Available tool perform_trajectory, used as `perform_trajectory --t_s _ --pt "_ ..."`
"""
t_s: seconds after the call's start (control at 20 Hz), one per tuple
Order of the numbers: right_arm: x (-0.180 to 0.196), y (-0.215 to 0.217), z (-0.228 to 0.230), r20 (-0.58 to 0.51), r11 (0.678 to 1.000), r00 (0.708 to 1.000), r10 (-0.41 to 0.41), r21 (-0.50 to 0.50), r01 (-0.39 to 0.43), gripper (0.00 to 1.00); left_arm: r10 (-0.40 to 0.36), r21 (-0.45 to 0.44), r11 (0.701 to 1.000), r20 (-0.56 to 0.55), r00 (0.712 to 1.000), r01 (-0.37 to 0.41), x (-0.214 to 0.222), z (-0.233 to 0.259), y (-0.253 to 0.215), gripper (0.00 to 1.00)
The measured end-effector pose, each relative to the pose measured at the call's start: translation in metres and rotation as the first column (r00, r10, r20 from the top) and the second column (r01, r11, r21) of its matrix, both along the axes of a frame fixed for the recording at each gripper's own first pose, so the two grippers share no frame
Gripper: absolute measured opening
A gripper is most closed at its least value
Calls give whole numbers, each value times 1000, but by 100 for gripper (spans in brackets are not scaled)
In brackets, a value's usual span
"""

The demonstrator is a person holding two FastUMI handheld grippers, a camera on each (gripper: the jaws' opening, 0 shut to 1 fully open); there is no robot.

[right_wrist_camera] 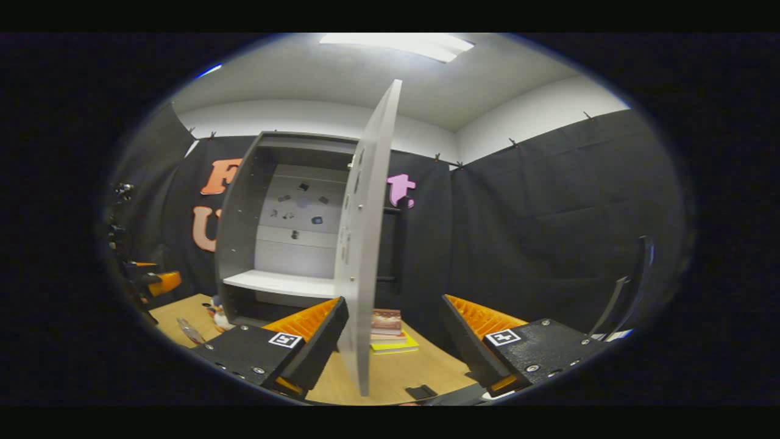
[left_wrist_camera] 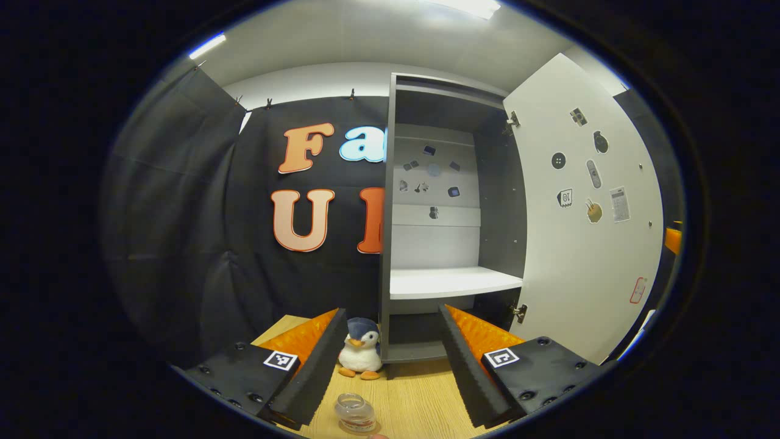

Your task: Open the cabinet door with the right hand, grasp the bottle in the cabinet with the left hand and place it on the coaster, then close the cabinet door with the right hand.

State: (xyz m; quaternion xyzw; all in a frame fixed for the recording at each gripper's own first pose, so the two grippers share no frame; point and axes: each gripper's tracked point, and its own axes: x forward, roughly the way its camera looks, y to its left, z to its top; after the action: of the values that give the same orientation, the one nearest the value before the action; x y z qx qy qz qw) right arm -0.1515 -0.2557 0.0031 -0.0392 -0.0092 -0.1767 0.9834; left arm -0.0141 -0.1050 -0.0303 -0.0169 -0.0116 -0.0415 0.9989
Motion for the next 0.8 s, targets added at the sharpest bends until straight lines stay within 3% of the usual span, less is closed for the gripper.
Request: perform_trajectory --t_s 0.15,0.25,0.6,0.8 --pt "4 -32 6 -6 997 997 -77 -2 77 94 9 9 1000 7 1000 -9 1 7 9 95" --pt "12 -34 2 -16 997 997 -79 19 79 94 7 9 1000 12 1000 -8 4 10 11 95" --pt "28 -10 -6 -10 987 1000 -8 162 9 89 3 10 1000 22 1000 -3 22 16 23 94" --pt "33 24 -7 11 974 998 66 219 -67 89 -8 3 1000 30 1000 8 33 18 26 96"
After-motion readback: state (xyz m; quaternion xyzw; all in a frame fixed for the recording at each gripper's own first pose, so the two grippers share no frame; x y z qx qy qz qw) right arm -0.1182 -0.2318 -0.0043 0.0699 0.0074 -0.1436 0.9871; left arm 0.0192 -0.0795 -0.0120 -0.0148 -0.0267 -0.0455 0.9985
